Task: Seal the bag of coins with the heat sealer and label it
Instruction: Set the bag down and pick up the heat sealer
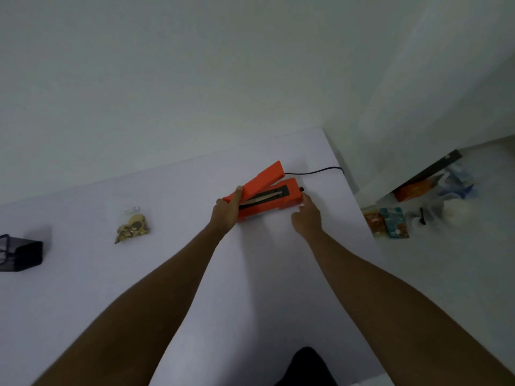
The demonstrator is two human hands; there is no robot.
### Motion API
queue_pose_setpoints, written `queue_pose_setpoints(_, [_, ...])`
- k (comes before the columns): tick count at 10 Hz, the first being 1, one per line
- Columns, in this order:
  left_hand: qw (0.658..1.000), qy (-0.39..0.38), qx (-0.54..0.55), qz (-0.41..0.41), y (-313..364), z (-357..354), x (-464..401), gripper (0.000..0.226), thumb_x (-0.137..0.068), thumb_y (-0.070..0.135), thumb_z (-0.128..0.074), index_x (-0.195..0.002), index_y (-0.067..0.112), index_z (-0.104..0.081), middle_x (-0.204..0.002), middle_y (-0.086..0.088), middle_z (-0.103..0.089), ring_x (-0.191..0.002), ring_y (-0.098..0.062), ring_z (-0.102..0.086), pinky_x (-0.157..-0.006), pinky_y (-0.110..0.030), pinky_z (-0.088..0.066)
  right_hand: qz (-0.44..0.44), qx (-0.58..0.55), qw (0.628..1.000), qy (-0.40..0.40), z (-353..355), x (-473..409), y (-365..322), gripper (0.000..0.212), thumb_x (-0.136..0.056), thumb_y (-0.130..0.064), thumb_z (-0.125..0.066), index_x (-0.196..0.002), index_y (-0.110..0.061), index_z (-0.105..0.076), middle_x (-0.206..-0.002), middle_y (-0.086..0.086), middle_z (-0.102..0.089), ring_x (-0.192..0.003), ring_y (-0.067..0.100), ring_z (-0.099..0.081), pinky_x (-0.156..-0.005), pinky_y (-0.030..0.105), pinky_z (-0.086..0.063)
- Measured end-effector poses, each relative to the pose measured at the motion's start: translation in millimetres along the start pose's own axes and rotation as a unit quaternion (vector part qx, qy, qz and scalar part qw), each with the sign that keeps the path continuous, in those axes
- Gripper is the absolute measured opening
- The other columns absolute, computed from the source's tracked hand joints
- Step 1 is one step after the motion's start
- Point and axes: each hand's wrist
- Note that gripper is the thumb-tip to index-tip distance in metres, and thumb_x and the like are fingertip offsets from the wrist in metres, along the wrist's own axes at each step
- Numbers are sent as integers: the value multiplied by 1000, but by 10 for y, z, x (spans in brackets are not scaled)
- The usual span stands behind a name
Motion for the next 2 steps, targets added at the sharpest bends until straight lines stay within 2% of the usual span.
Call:
queue_pose_setpoints(1, [999,-28,-21,7,11,70,21,99,-87,77,-35,-149,0,-29,-148,-20,-44,-130,-36,-48,-102,-42,-41,5,40,998,-37,86,20,-40,68,-90,4,-50,-153,-14,-34,-142,15,-53,-131,32,-51,-108,38,-42])
queue_pose_setpoints(2, [996,-25,-87,10,73,189,117,101,-87,79,-28,-150,-1,-26,-151,-22,-39,-134,-38,-43,-106,-44,-37,44,72,995,-53,222,99,-134,66,-90,6,-48,-152,-11,-34,-142,17,-52,-132,34,-49,-108,38,-40])
Point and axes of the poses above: each hand's wrist, its own x-axis away from the middle knuckle, its own z-axis out of the back of the hand, y = z × x
